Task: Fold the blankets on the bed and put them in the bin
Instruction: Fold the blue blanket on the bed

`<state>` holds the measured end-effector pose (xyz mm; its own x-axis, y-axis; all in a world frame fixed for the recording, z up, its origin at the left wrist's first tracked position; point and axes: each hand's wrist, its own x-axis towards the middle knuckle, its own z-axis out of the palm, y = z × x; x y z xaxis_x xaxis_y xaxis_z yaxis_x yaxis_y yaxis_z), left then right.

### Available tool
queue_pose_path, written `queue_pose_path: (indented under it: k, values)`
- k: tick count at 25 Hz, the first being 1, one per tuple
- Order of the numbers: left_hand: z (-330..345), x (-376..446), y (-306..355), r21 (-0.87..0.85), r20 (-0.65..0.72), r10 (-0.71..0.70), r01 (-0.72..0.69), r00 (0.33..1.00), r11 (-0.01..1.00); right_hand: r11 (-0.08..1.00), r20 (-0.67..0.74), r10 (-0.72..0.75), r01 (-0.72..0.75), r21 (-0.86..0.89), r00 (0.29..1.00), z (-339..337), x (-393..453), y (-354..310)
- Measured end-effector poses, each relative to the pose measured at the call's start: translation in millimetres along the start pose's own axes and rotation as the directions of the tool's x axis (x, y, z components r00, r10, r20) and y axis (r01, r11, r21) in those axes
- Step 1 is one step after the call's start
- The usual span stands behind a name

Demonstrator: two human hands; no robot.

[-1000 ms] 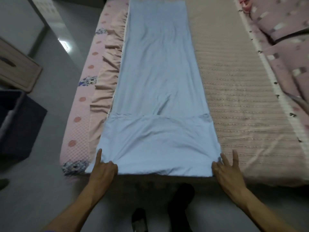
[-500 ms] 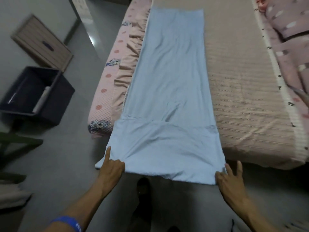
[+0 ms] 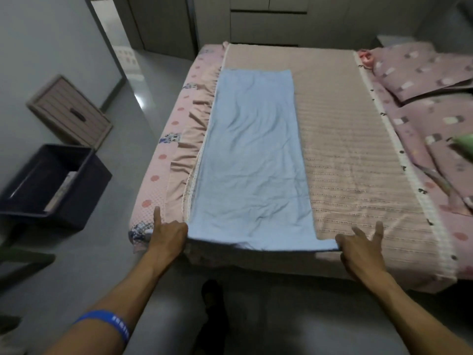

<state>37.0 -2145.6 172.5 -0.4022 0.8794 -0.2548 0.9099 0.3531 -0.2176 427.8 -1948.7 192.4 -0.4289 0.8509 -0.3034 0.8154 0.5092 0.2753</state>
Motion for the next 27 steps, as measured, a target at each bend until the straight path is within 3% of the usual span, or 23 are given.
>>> queue_pose_path:
  k: [4,7,16,23,27]
  values:
    - [-2.7,127.9,-31.1,-0.132,-0.044,-0.047,0.041,0.998,0.990,0.994,-0.033,0.100,-0.099,0.045,0.994,-25.9,112.0,-6.6]
    - [13.9,222.0,-42.0,-0.124,0.029,-0.018,0.022,0.999,0.992,0.982,-0.023,0.184,-0.183,0.052,0.983,-18.1,198.7,-9.3]
    - [127.1,411.8,-24.1,-0.016,0.161,0.077,-0.075,0.984,0.997,0.934,0.083,0.228,-0.242,0.264,0.970,93.5,412.4,-24.7]
    - [162.8,468.6,-18.8,-0.138,0.145,0.024,-0.003,0.989,0.990,0.844,0.194,0.251,-0.313,0.435,0.948,145.2,484.9,-27.8]
    - [176.7,412.7,5.3,-0.164,-0.085,-0.121,0.105,0.989,0.981,0.756,0.176,0.376,-0.411,0.509,0.910,162.1,446.2,-44.5]
